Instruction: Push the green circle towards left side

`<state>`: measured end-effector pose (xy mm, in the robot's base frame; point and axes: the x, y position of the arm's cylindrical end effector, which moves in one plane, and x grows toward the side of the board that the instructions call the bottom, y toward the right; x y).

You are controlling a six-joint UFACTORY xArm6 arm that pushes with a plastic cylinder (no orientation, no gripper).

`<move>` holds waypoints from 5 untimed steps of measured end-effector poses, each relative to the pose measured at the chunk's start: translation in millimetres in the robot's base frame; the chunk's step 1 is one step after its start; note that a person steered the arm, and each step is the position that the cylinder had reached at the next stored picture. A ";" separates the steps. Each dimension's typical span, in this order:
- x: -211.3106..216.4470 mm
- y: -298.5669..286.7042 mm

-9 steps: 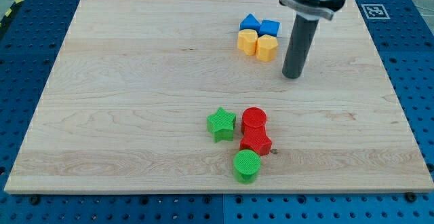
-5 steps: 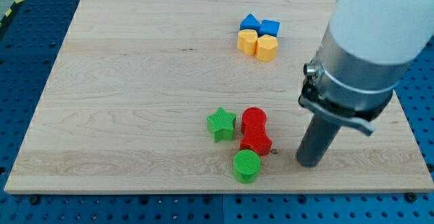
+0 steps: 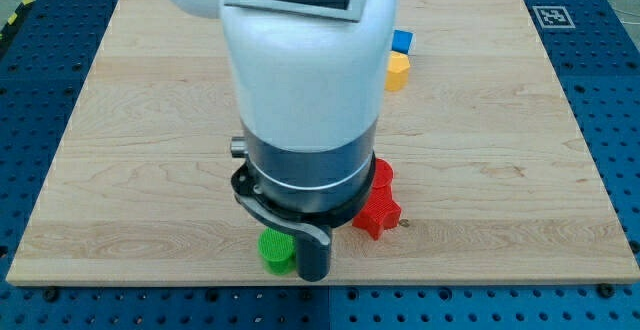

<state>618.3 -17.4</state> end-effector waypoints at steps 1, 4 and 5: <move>0.0 -13.4; -19.7 -122.7; -31.4 -147.7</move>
<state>587.0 -165.1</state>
